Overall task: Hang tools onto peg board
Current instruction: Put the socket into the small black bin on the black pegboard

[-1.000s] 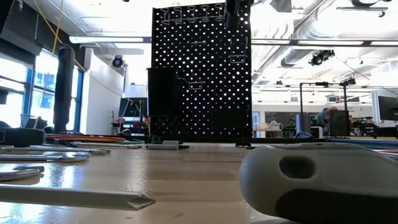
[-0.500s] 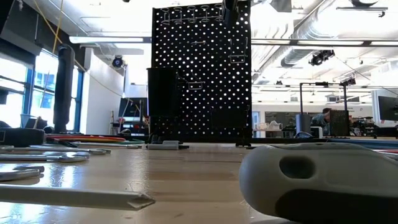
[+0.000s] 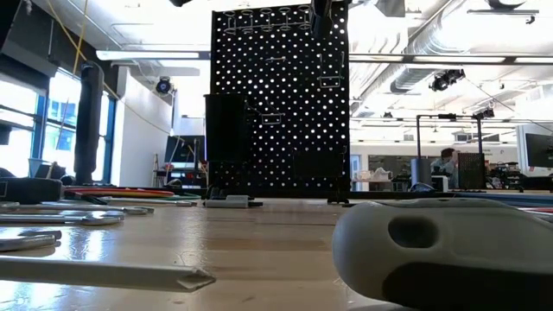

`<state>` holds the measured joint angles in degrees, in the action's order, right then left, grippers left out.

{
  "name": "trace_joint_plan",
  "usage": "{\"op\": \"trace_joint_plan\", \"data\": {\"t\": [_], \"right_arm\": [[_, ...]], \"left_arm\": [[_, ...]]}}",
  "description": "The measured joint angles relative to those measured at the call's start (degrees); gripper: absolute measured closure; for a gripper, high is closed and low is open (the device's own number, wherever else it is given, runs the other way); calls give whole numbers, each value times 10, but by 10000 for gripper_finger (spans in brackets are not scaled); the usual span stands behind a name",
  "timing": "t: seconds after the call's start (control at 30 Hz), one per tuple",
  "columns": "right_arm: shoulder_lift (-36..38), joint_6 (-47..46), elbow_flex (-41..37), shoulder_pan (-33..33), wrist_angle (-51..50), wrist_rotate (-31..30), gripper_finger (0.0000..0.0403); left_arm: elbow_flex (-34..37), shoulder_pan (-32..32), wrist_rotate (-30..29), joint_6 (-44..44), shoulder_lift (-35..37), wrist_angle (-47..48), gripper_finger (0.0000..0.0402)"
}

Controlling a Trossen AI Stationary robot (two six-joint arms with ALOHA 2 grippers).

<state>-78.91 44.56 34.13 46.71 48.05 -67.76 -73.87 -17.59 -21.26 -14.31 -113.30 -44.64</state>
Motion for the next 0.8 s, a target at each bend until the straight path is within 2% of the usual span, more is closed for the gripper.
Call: {"op": "trace_joint_plan", "data": {"t": [0.3,0.6,0.8], "right_arm": [[0,4,0,-2,-2,-23,328],[0,6,0,-2,-2,-23,337],[-1,3,0,-2,-5,-28,338]], "left_arm": [[0,0,0,2,0,-2,347],[0,0,0,2,0,3,347],[-1,0,3,-7,0,29,298]]}}
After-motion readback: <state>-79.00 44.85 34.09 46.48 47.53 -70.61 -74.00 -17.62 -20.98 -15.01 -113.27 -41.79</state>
